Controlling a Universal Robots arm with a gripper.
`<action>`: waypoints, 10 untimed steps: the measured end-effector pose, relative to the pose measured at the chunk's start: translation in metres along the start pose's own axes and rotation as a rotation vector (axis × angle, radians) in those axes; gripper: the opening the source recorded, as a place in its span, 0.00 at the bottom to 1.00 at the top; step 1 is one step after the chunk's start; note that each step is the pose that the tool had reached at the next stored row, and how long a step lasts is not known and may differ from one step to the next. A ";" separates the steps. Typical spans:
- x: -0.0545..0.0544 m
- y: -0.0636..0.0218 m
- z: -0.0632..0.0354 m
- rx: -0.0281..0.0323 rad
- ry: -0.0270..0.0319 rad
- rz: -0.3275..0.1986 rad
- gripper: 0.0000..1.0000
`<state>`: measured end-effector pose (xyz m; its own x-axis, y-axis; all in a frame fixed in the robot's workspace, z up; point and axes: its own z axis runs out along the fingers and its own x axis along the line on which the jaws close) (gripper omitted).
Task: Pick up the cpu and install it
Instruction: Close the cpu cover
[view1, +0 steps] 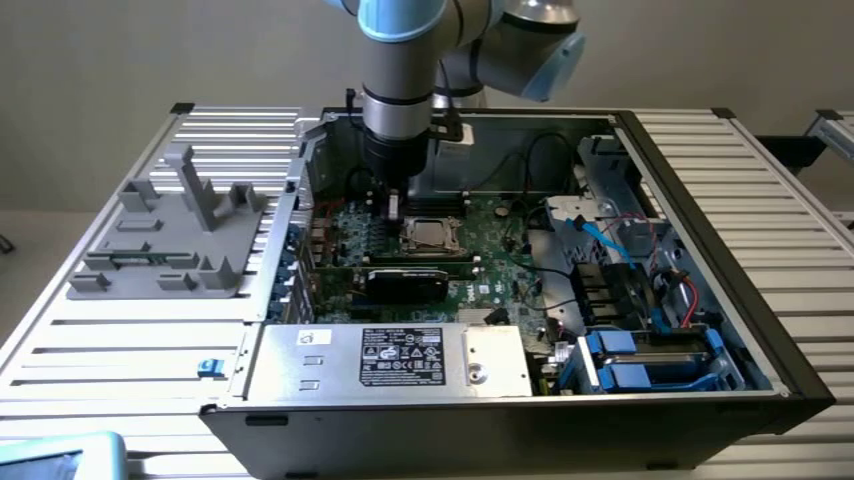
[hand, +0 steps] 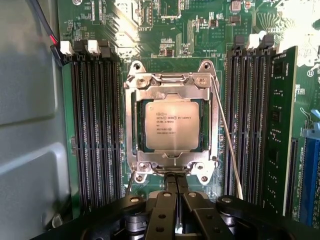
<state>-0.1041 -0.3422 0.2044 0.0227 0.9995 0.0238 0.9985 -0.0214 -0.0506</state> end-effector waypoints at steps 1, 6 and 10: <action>0.000 -0.0013 -0.0016 -0.0001 -0.0002 0.000 0.11; 0.000 -0.0075 -0.0181 -0.0004 -0.0003 0.000 0.11; 0.001 -0.0116 -0.0364 -0.0006 -0.0005 0.000 0.11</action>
<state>-0.1139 -0.3423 0.2413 0.0224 0.9995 0.0234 0.9985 -0.0212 -0.0501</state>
